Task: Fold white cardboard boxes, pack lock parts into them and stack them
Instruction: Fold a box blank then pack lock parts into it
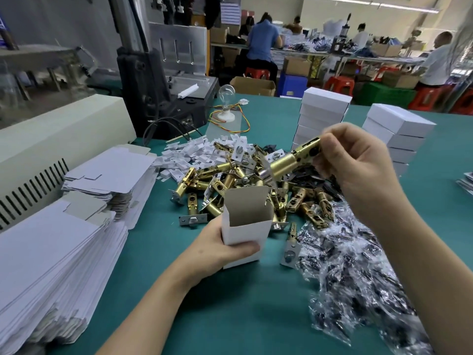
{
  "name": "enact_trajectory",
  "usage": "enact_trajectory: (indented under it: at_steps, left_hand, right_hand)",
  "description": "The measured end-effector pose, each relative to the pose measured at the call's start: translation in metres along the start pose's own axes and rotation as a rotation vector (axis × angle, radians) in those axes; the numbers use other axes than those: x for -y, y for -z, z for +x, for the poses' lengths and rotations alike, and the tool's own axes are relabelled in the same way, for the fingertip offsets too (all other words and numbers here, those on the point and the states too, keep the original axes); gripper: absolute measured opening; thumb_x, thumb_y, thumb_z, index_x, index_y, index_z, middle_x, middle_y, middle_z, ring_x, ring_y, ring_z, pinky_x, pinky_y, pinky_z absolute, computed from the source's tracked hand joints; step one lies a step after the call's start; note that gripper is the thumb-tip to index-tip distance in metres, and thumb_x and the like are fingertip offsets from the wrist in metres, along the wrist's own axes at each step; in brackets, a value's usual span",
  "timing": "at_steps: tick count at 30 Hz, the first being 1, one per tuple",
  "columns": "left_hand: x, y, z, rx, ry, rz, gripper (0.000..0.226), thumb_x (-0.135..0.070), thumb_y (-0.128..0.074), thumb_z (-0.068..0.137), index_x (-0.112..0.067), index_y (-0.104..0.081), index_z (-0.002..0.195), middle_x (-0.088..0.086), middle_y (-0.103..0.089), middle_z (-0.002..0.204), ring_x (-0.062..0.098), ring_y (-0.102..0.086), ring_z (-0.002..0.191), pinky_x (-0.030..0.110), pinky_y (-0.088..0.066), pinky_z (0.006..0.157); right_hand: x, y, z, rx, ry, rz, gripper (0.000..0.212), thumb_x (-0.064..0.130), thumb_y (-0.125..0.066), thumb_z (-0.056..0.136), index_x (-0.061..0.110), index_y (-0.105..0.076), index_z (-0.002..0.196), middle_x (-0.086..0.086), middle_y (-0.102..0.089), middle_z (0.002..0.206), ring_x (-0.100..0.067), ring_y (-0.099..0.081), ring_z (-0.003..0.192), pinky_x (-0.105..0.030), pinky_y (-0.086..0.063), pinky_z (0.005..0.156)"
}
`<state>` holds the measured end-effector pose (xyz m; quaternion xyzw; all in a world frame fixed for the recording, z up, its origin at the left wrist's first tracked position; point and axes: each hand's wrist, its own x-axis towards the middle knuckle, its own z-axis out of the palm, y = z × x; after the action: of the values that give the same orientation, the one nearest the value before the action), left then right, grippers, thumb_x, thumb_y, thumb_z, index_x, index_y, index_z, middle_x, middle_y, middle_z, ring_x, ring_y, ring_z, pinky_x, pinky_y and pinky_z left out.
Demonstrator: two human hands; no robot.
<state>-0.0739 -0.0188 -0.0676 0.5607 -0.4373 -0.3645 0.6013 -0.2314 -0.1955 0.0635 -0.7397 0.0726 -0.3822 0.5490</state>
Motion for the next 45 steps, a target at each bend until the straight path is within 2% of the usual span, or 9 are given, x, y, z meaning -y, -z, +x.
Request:
enact_trajectory:
  at_steps: [5, 10, 16, 20, 25, 29, 33, 39, 45]
  left_hand:
    - [0.007, 0.000, 0.002, -0.020, 0.024, -0.033, 0.045, -0.030, -0.087, 0.076, -0.049, -0.071, 0.114, -0.014, -0.076, 0.111, 0.002, -0.070, 0.105, 0.018, -0.054, 0.086]
    - [0.011, 0.002, 0.003, 0.006, 0.011, -0.020, 0.042, -0.015, -0.084, 0.083, -0.042, -0.071, 0.112, -0.015, -0.074, 0.105, 0.002, -0.069, 0.102, 0.020, -0.054, 0.085]
    - [0.012, 0.000, 0.005, 0.068, -0.029, 0.017, 0.042, -0.010, -0.082, 0.084, -0.029, -0.065, 0.117, -0.017, -0.068, 0.102, 0.002, -0.063, 0.098, 0.019, -0.052, 0.084]
    - [0.010, 0.000, 0.005, 0.083, -0.052, 0.042, 0.047, -0.010, -0.080, 0.085, -0.051, -0.064, 0.101, -0.026, -0.063, 0.092, -0.004, -0.059, 0.088, 0.013, -0.049, 0.077]
    - [0.012, 0.001, 0.005, 0.077, -0.039, 0.013, 0.043, -0.009, -0.080, 0.084, -0.043, -0.067, 0.108, -0.019, -0.066, 0.098, 0.001, -0.062, 0.094, 0.016, -0.050, 0.080]
    - [0.015, 0.003, 0.004, 0.071, -0.001, -0.013, 0.045, -0.010, -0.082, 0.084, -0.029, -0.067, 0.122, -0.013, -0.071, 0.108, 0.003, -0.065, 0.101, 0.019, -0.053, 0.084]
    - [0.012, 0.003, 0.003, 0.084, -0.009, -0.018, 0.046, -0.009, -0.081, 0.088, -0.042, -0.069, 0.117, -0.016, -0.072, 0.111, 0.001, -0.066, 0.105, 0.018, -0.053, 0.086]
    - [0.009, 0.002, 0.005, 0.101, -0.001, -0.049, 0.046, -0.008, -0.079, 0.089, -0.047, -0.069, 0.111, -0.018, -0.070, 0.106, -0.001, -0.065, 0.102, 0.017, -0.053, 0.084]
    - [0.016, 0.004, 0.008, 0.135, 0.007, -0.077, 0.042, -0.004, -0.077, 0.091, -0.033, -0.065, 0.119, -0.013, -0.067, 0.107, 0.005, -0.063, 0.100, 0.021, -0.053, 0.085]
  right_hand:
    - [-0.001, -0.026, -0.012, 0.078, 0.016, -0.283, 0.026, 0.044, -0.068, 0.082, 0.020, -0.068, 0.092, 0.000, -0.076, 0.086, -0.026, -0.073, 0.080, -0.045, -0.062, 0.074]
    - [-0.002, -0.033, -0.011, 0.238, 0.190, -0.726, 0.029, 0.046, -0.071, 0.085, 0.018, -0.069, 0.091, 0.013, -0.067, 0.075, -0.007, -0.060, 0.067, -0.019, -0.049, 0.063]
    - [0.015, -0.055, -0.006, 0.552, 0.320, -1.315, 0.030, 0.058, -0.058, 0.096, 0.030, -0.065, 0.105, 0.012, -0.059, 0.089, -0.010, -0.053, 0.095, -0.031, -0.038, 0.067]
    - [0.018, -0.071, -0.006, 0.691, 0.297, -1.423, 0.025, 0.054, -0.058, 0.097, 0.032, -0.066, 0.104, 0.010, -0.065, 0.098, -0.011, -0.050, 0.101, -0.031, -0.046, 0.071]
    - [0.016, -0.065, -0.002, 0.686, 0.273, -1.337, 0.028, 0.056, -0.058, 0.094, 0.031, -0.070, 0.099, 0.012, -0.065, 0.091, -0.012, -0.054, 0.097, -0.034, -0.050, 0.073]
    - [0.012, -0.046, 0.020, 0.392, 0.215, -0.908, 0.023, 0.047, -0.064, 0.089, 0.027, -0.073, 0.094, 0.012, -0.065, 0.073, -0.011, -0.059, 0.068, -0.036, -0.053, 0.066]
    - [-0.013, -0.026, 0.071, 0.209, 0.069, -0.943, 0.017, 0.034, -0.073, 0.094, 0.017, -0.078, 0.091, 0.003, -0.073, 0.082, -0.013, -0.066, 0.075, -0.040, -0.056, 0.075]
    - [-0.062, -0.061, 0.134, 0.360, -0.051, -1.082, 0.044, 0.043, -0.050, 0.106, 0.013, -0.078, 0.089, -0.006, -0.072, 0.076, -0.020, -0.064, 0.067, -0.029, -0.043, 0.058]
    - [-0.105, -0.123, 0.178, 0.740, 0.041, -1.383, 0.028, 0.024, -0.057, 0.100, 0.006, -0.076, 0.108, -0.014, -0.075, 0.107, -0.035, -0.067, 0.101, -0.046, -0.059, 0.084]
